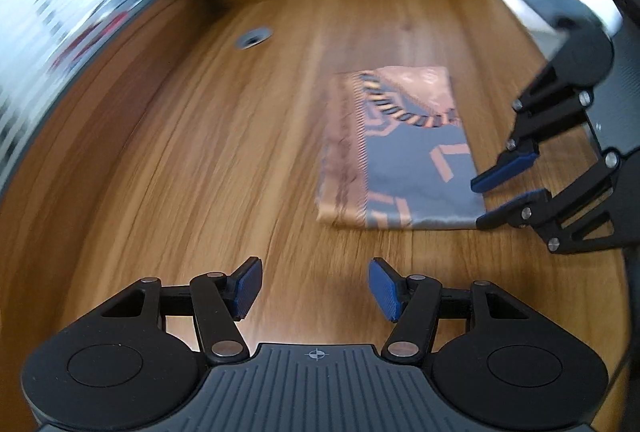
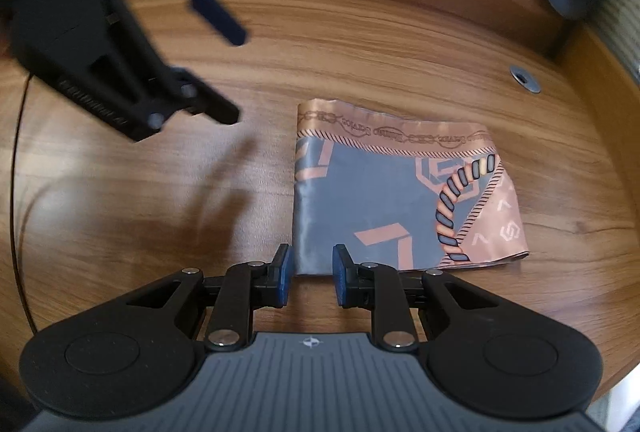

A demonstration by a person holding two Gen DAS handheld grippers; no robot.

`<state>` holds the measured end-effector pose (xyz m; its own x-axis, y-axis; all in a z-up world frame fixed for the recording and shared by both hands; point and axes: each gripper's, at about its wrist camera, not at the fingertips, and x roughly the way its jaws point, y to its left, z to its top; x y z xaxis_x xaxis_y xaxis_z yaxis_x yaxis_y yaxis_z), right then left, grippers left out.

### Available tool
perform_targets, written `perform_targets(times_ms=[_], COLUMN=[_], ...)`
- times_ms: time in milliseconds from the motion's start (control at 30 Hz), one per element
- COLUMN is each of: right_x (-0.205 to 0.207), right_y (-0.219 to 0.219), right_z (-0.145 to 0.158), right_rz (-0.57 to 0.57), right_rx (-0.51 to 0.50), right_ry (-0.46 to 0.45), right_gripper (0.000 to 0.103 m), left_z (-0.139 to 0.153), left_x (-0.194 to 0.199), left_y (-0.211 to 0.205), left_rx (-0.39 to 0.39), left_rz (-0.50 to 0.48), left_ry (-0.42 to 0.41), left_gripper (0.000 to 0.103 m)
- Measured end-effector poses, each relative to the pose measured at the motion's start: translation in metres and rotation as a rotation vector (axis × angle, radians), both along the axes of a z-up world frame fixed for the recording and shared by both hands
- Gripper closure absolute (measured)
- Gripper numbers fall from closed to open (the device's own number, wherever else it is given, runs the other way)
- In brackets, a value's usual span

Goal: Fold clothes

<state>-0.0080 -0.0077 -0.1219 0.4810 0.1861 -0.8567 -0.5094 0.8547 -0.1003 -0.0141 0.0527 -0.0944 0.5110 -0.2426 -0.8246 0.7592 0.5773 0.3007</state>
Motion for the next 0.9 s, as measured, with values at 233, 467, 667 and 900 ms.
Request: perform_targets(times_ms=[233, 467, 667, 900], right_x=[-0.007, -0.003, 0.002, 0.003], right_y=[0.008, 0.01, 0.009, -0.003], right_z=[-0.006, -0.008, -0.009, 0.002], right_rz=[0.04, -0.003, -0.048, -0.069], right_rx=[-0.059, -0.047, -0.025, 0.007], right_ry=[-0.011, -0.001, 0.017, 0.03], right_gripper=[0.078, 0.079, 0.089, 0.101], left_z=[-0.014, -0.024, -0.034, -0.035], left_x=[0.008, 0.009, 0.013, 0.01], left_y=[-0.013, -0.012, -0.013, -0.016], left_rx=[0.126, 0.222, 0.276, 0.264], left_rz=[-0.357, -0.617, -0.744, -0.793], left_ry=[-0.044, -0.084, -0.131, -0.127], left_gripper=[0.041, 0.051, 0.058, 0.09])
